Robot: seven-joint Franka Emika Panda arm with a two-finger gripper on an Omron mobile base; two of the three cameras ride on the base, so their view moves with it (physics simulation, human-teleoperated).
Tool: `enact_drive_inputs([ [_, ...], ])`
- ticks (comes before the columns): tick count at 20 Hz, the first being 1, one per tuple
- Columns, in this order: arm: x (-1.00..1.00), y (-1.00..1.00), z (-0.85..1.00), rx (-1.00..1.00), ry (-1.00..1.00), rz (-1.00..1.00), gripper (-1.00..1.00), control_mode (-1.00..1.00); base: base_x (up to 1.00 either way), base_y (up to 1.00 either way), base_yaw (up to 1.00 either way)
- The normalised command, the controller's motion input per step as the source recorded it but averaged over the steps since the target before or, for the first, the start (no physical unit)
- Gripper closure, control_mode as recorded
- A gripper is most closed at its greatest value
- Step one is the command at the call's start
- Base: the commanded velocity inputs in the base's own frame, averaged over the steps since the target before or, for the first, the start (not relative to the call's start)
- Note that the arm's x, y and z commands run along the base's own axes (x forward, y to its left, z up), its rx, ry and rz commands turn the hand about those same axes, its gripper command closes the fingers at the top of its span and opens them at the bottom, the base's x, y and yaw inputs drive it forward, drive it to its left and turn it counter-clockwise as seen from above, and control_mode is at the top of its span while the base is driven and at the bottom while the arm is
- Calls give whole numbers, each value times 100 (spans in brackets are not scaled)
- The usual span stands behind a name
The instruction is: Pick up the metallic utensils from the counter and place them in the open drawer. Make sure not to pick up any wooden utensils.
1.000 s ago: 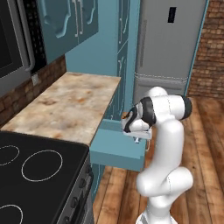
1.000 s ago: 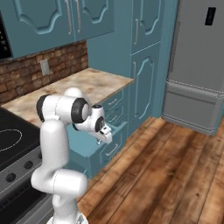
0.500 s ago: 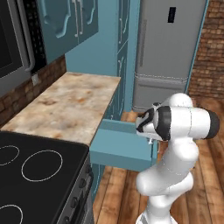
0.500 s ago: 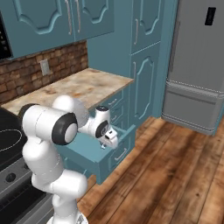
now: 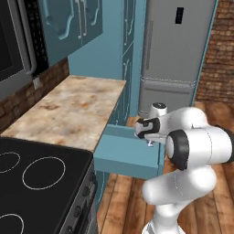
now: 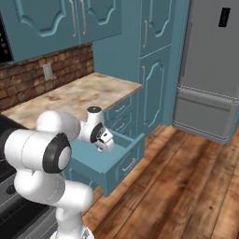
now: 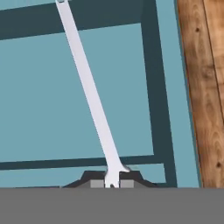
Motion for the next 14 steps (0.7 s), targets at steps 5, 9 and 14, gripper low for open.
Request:
enact_drive_inputs([
  [5, 25, 20, 0, 4, 0, 0, 100, -100, 0, 0, 0],
  [9, 31, 19, 0, 5, 0, 0, 100, -100, 0, 0, 0],
  [14, 24, 28, -25, 1, 0, 0, 100, -100, 0, 0, 0],
])
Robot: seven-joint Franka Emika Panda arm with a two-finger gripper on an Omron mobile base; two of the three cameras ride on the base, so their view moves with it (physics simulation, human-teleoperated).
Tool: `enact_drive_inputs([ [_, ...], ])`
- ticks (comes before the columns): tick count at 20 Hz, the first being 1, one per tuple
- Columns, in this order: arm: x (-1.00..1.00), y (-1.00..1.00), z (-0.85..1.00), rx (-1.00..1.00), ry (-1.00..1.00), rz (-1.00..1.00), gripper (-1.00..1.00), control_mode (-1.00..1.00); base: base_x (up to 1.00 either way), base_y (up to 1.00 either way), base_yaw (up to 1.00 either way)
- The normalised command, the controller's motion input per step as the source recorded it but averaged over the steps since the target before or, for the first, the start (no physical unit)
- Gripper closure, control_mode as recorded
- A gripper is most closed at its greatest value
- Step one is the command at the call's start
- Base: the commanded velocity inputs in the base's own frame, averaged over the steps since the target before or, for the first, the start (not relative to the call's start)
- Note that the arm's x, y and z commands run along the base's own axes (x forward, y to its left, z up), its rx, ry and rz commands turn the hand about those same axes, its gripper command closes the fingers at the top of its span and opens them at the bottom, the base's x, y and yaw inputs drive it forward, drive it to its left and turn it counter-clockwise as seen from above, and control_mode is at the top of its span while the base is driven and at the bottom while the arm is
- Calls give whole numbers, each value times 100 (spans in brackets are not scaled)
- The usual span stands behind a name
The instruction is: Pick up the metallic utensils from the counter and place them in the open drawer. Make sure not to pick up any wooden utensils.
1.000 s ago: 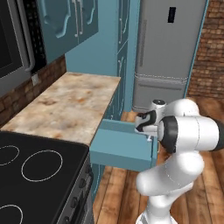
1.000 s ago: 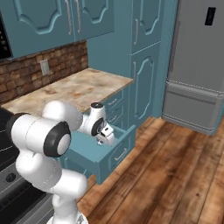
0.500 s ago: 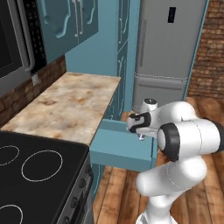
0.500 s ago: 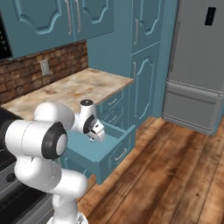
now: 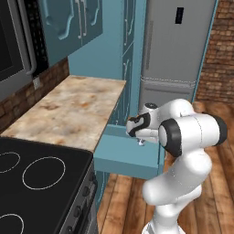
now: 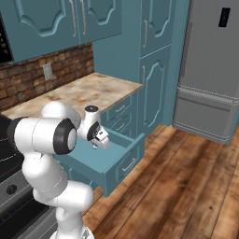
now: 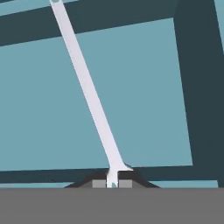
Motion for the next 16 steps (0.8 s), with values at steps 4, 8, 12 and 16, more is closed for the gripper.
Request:
enact_drive_inputs([
  [4, 28, 2, -39, 0, 0, 0, 100, -100, 0, 0, 0],
  [8, 25, 0, -25, 0, 0, 0, 100, -100, 0, 0, 0],
  [12, 12, 0, -21, 0, 0, 0, 100, -100, 0, 0, 0],
  [16, 13, 0, -25, 0, 0, 0, 100, -100, 0, 0, 0],
])
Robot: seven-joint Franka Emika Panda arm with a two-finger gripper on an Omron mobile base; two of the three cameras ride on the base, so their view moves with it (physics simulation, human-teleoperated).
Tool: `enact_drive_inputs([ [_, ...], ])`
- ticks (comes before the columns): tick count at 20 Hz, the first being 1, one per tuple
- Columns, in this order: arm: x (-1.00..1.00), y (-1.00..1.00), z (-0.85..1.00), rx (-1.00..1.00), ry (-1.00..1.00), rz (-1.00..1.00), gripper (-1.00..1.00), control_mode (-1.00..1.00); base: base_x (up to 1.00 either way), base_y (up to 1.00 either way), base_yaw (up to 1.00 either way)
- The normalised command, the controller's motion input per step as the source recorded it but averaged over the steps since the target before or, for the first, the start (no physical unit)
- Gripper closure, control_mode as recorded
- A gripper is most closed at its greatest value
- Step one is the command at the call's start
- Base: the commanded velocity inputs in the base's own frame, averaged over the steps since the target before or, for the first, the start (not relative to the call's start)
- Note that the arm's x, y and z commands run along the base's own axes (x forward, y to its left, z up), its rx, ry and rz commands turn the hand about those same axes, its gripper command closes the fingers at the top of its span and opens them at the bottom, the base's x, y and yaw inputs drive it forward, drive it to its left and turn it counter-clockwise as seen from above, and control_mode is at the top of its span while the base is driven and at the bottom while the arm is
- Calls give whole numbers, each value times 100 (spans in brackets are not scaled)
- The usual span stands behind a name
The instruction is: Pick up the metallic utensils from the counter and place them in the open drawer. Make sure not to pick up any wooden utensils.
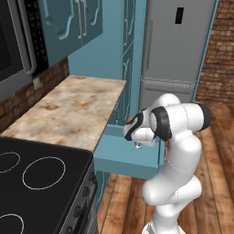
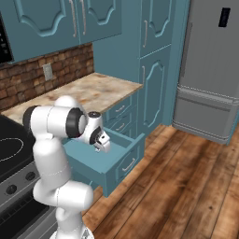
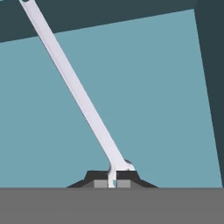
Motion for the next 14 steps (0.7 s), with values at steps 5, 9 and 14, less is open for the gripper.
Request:
enact_drive_inputs([
  [5, 19, -2, -31, 1, 0, 0, 100, -100, 0, 0, 0],
  [9, 27, -7, -30, 1, 0, 0, 100, -100, 0, 0, 0],
  [14, 43, -4, -31, 0, 0, 0, 100, -100, 0, 0, 0],
])
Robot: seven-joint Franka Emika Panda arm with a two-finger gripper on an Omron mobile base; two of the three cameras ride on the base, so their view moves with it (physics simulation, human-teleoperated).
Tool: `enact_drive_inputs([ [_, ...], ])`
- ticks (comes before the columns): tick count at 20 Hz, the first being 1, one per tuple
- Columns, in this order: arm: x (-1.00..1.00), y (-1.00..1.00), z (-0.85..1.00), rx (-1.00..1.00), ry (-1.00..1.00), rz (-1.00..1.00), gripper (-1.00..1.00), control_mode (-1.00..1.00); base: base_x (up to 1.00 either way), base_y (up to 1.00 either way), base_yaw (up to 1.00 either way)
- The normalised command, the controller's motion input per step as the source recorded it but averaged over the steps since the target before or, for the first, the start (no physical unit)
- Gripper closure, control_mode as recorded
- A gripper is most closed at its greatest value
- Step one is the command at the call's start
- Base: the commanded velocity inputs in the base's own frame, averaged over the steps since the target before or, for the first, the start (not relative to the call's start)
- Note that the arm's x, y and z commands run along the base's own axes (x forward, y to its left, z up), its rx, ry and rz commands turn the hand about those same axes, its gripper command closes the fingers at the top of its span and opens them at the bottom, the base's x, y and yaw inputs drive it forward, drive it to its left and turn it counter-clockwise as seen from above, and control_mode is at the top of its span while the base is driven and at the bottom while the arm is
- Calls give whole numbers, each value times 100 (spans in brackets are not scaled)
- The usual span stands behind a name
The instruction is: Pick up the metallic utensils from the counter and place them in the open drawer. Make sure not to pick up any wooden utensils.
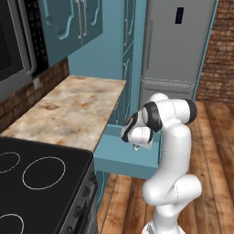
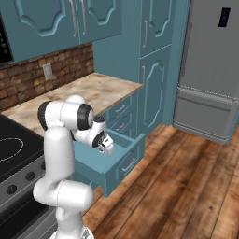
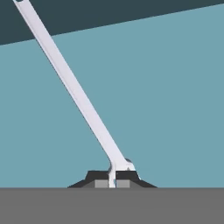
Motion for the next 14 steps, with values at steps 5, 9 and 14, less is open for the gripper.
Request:
enact_drive_inputs([
  [5, 38, 0, -43, 0, 0, 0, 100, -100, 0, 0, 0],
  [9, 26, 0, -44, 0, 0, 0, 100, -100, 0, 0, 0],
  [14, 6, 0, -5, 0, 0, 0, -100, -100, 0, 0, 0],
])
